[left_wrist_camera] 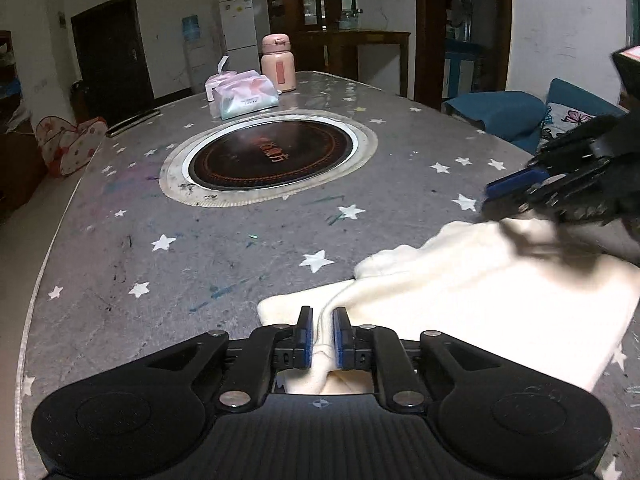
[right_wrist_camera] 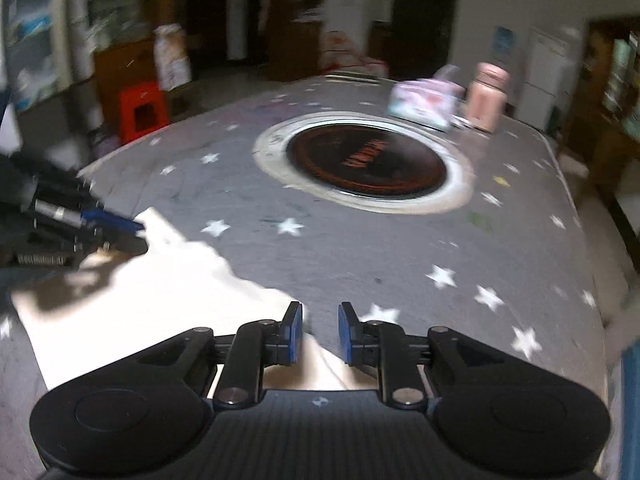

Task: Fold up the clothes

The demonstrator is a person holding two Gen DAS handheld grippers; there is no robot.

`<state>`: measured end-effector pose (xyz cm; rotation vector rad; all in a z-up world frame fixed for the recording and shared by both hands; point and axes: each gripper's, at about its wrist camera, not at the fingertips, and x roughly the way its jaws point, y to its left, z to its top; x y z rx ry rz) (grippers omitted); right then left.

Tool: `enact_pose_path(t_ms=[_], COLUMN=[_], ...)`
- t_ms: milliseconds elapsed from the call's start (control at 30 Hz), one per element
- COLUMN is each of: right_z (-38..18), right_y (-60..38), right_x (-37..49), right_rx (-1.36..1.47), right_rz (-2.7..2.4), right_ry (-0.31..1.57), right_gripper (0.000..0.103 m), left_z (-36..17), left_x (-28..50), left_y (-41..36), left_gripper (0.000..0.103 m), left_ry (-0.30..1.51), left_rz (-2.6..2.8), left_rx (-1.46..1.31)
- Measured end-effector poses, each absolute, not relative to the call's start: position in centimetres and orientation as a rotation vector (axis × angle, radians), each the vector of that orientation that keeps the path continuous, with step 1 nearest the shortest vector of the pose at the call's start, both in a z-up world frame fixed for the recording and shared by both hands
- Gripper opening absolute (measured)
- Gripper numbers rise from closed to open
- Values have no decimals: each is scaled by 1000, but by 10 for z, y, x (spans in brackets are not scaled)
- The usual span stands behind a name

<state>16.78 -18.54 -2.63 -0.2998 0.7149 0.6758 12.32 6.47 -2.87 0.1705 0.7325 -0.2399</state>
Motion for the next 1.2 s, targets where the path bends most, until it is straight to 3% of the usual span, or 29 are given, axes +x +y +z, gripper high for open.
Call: enact_pose_path(t_ms=[100, 533, 800, 1000, 1200], right_z=[-19, -30, -23, -12, -31], right_y=[-208, -243, -232, -209, -167], right_x=[160, 124, 135, 139, 164], right_rx=[-242, -159, -211, -183, -214], right_rz=[651, 620, 578, 717, 749], right_ry=[715, 762, 762, 774, 828], right_gripper=[18, 18, 18, 18, 17], left_z=[-31, -32, -19, -4, -23], left_x=[127, 133, 128, 104, 93], left_y=[67, 62, 64, 41, 18], left_gripper=[22, 23, 36, 36, 36], left_ry=[730, 730, 695, 667, 729], left_rz=[-221, -201, -164, -339, -448], left_rx=[168, 190, 194, 155, 156])
